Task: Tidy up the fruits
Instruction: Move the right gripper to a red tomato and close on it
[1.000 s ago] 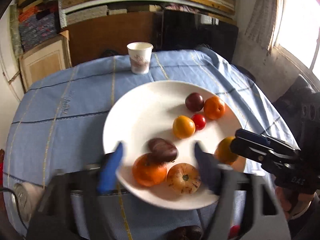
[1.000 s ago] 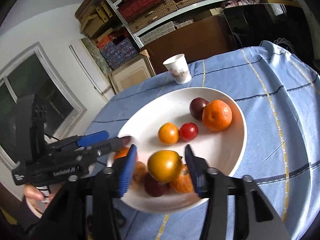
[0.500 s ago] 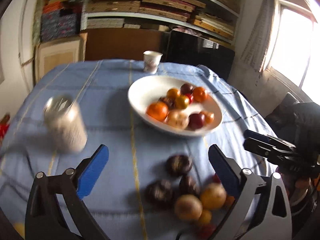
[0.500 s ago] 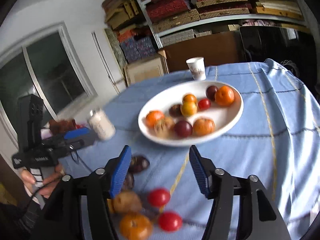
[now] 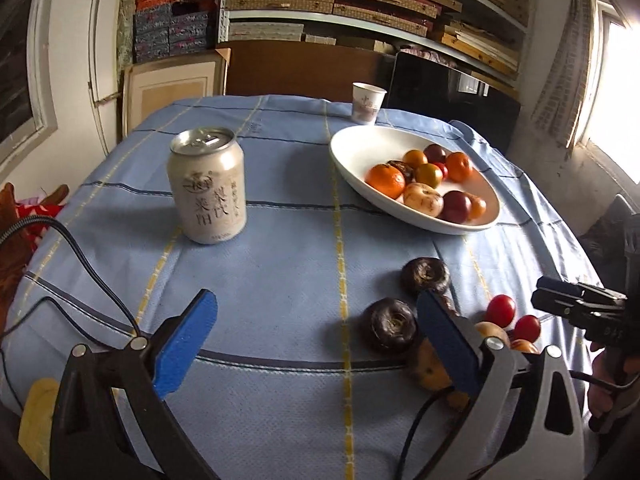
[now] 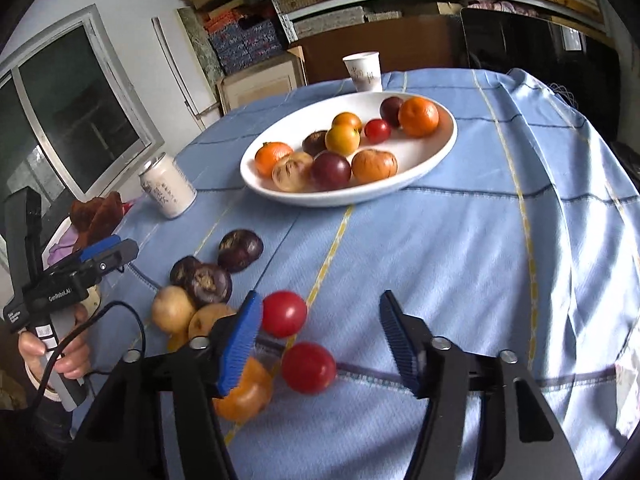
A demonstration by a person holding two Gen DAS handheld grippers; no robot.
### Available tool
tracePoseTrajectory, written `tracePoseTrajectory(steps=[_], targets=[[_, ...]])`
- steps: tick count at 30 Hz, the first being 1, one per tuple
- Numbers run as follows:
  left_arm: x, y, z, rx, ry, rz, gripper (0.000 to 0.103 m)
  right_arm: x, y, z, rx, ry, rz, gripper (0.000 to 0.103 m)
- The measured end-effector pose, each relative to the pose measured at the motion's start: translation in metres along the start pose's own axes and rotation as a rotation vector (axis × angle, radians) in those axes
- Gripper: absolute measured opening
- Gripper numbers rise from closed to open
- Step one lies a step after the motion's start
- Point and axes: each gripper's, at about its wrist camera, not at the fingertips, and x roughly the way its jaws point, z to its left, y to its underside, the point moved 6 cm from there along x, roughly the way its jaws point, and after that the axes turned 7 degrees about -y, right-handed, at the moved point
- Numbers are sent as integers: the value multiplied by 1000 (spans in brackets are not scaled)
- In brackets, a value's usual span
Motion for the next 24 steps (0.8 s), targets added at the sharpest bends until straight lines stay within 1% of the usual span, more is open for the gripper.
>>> tracePoseTrajectory(steps=[1,2,6,10,15,24], targets=[[0,0,-2,6,-2,0,98,2,4,-1,7,-5,16,49],[-1,1,-4,21,-8,-4,98,4,6,-1,12,-11,32,48],[-4,1,-12,58,-28,-31,98,9,14,4,-9,-7,64,47],[-2,3,-15,73,-35,-20,98,10,17,7,-31,10,71,47],[-2,4,-14,69,-41,-18,98,13,20,7,-34,16,90,47],[-1,5,-11,70,-50,-17,98,15,24,9,-52,21,105,39]])
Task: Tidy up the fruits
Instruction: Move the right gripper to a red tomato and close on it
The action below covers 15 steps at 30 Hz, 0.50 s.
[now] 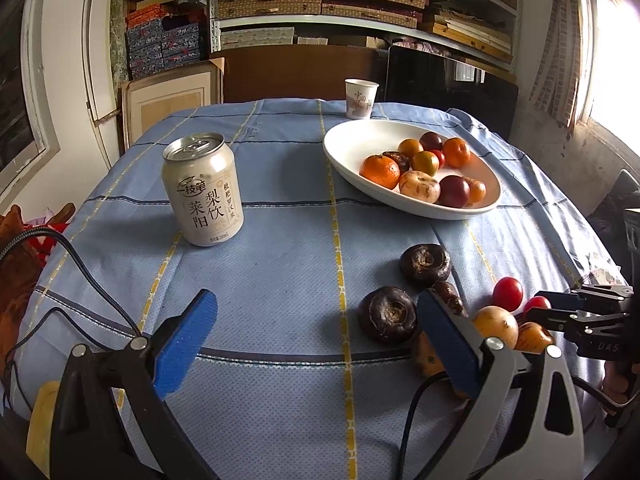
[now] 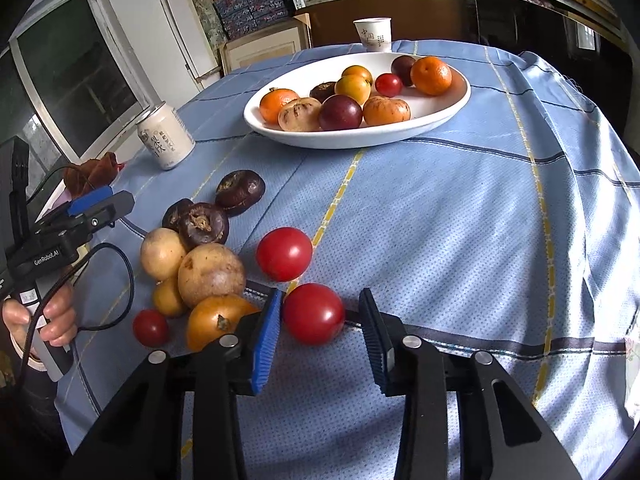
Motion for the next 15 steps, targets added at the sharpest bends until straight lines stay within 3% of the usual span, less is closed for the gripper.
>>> tracePoseTrajectory(steps=[15], targets=[[1,3,-1,10,-5,6,98,-4,-2,-4,26,-14,-22,30]])
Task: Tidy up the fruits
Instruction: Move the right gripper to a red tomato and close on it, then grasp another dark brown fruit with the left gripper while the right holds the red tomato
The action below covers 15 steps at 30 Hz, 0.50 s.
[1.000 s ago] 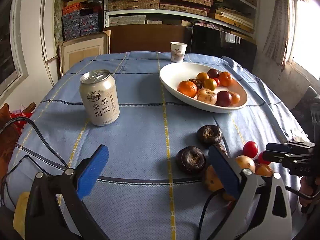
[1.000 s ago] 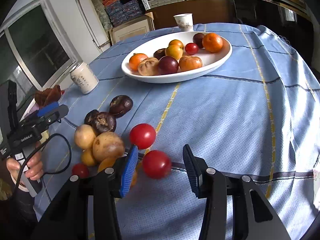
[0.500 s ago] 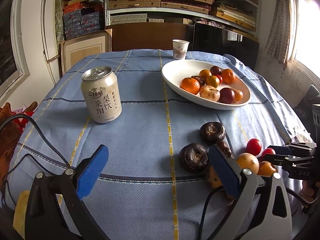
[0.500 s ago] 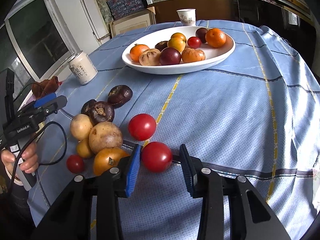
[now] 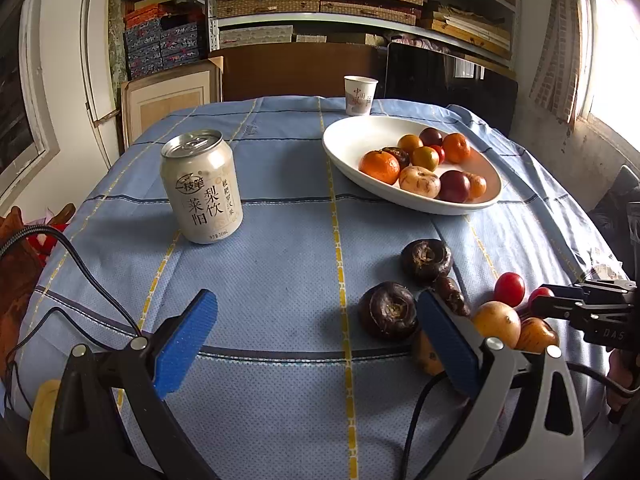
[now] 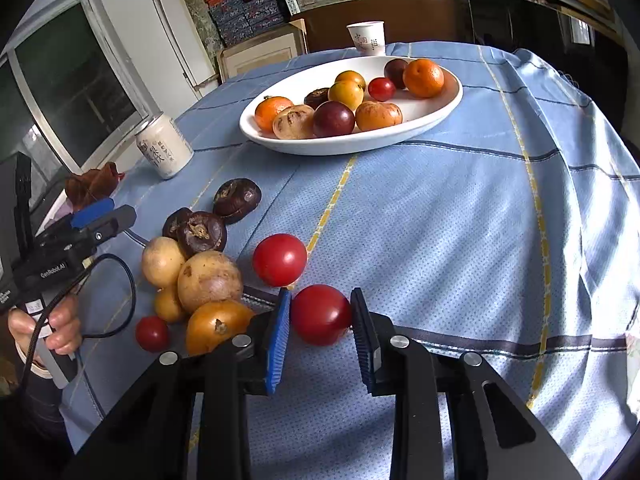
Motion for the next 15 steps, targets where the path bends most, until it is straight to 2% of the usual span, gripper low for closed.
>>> tracePoseTrajectory(steps=[7,9,11,15], targets=[[2,-5,2,-22,22,-23,98,-2,-1,0,-1,-3,-14,30],[9,-9,7,-53,36,-5,98,-1,-1,0,2,-4,-10,30],[19,-10,8,-83,85,41,98,0,-1,0,0,-3,-10,30],[31,-6,-3,-79,170,107,81,-2,-2,0,-1,0,-21,30]])
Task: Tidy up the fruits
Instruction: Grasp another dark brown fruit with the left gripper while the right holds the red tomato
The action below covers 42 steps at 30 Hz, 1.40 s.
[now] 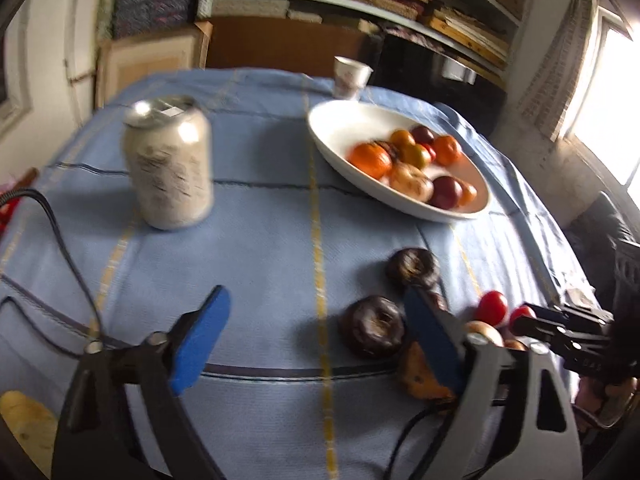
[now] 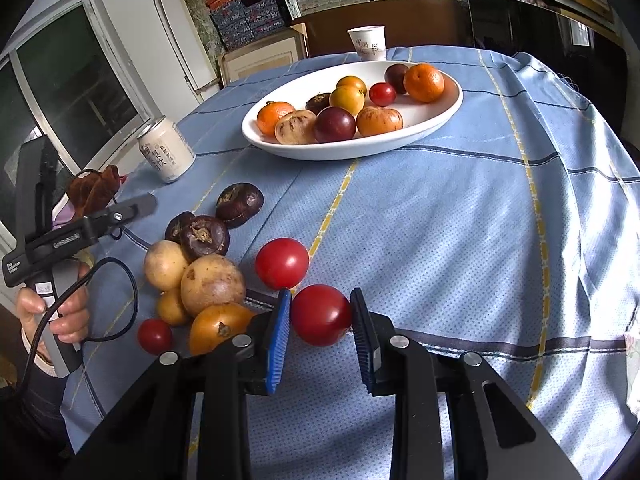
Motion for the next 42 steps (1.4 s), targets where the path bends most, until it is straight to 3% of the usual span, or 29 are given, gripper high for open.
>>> tracePoseTrajectory(steps=[7,12,19,27,35,42], targets=[[11,10,-24,68,64,58,57,-1,-1,-1,-1,-1,-1,30],[20,12,-31,59,109,98,49,0,0,-1,-1,7,1,30],[26,11,-42,71,126,122,49,-1,0,-1,1,4,-3,30],[13,14,-40,172,-15,75,50,1,0,-1,0,10,5,30],[30,10,-47,102,83,183,49,2,0,-4,13,16,2,30],[26,14,-45,94,87,184,42,2,0,-3,7,14,2,30]])
